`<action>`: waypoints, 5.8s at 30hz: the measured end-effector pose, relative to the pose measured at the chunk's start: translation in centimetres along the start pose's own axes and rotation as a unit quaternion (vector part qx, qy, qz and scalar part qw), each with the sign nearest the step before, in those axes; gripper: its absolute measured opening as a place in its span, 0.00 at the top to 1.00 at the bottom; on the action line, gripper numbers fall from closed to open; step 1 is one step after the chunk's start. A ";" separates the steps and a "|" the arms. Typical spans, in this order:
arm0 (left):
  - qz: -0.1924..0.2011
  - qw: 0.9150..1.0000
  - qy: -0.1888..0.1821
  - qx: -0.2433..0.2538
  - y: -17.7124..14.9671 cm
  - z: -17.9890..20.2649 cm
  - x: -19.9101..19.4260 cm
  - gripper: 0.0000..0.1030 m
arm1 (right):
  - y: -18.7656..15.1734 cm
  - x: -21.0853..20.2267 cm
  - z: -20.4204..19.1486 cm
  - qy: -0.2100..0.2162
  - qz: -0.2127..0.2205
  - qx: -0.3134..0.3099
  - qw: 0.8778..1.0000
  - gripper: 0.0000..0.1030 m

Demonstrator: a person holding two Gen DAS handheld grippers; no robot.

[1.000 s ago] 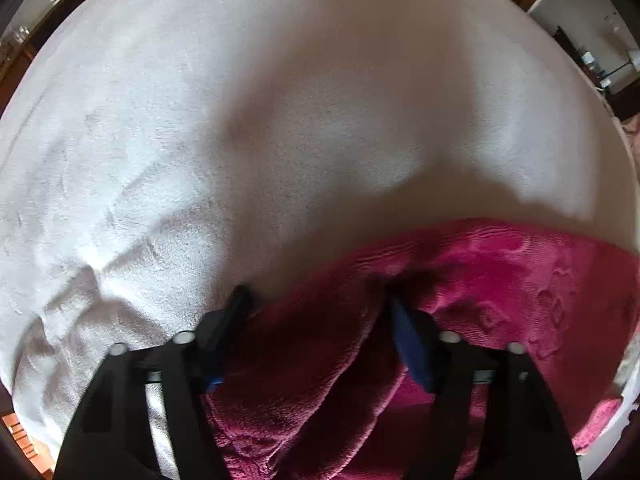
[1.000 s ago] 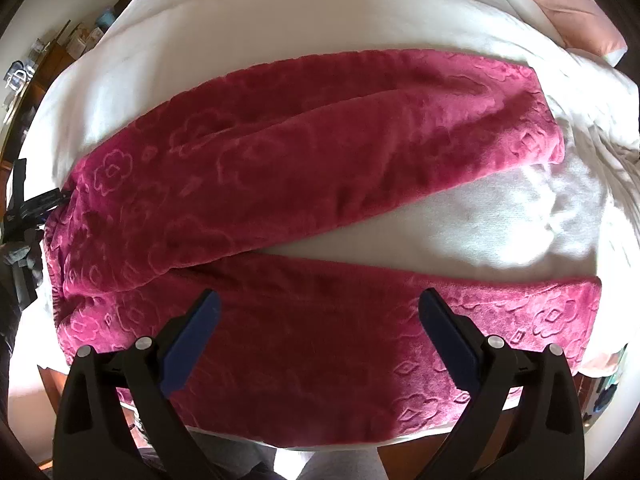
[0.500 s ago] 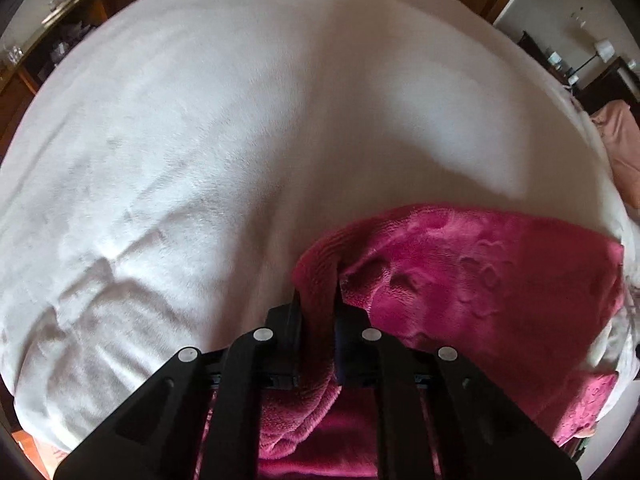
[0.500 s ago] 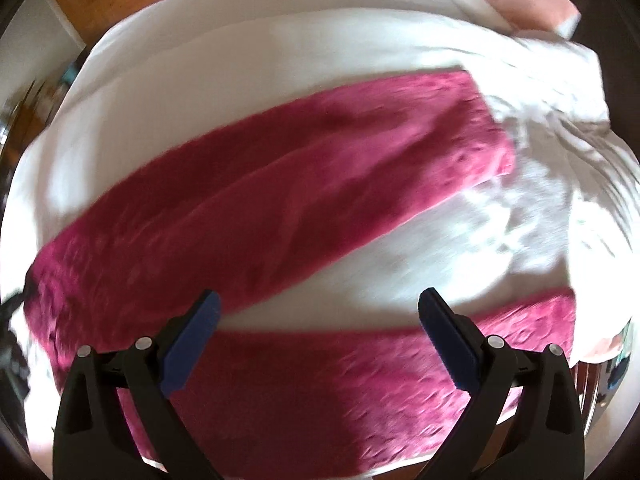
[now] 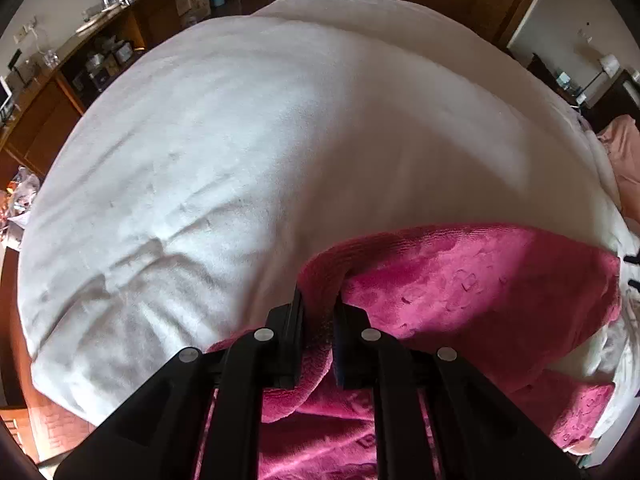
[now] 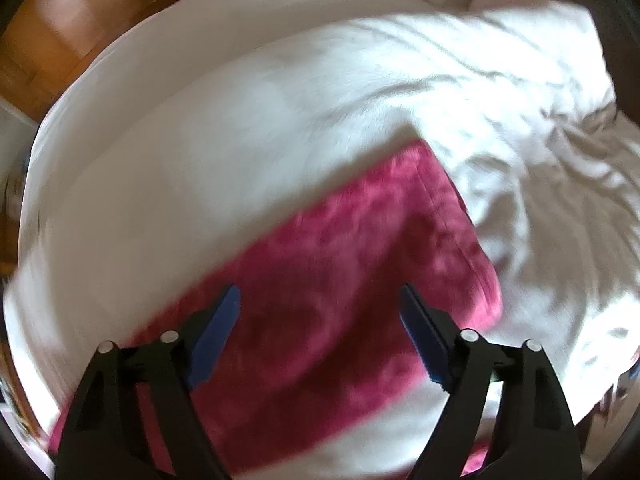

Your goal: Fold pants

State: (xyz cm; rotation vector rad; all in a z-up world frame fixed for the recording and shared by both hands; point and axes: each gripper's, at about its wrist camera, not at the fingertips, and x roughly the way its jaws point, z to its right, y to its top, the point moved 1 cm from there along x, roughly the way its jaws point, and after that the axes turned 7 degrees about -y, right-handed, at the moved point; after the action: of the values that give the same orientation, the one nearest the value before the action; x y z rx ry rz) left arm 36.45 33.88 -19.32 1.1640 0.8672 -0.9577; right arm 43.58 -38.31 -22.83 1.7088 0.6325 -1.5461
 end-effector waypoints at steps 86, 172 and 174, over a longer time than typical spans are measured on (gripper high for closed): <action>-0.020 0.992 0.107 0.070 -28.8 -2.3 -4.5 0.86 | -28.3 -3.7 29.9 0.104 -0.006 0.096 0.990 0.81; -0.043 0.987 0.150 -0.044 -14.1 -9.9 8.9 0.78 | -30.7 -4.6 -11.4 0.037 -0.016 -0.203 0.978 0.67; -0.040 0.988 0.145 -0.033 -14.0 -9.7 8.1 0.78 | -30.8 -5.1 -14.4 0.063 -0.015 -0.225 0.972 0.59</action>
State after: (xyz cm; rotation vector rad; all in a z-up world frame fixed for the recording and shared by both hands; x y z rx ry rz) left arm 25.67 40.48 -33.32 1.2371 1.1780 -0.8282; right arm 27.98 -7.65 -23.64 1.4583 0.9955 -1.2015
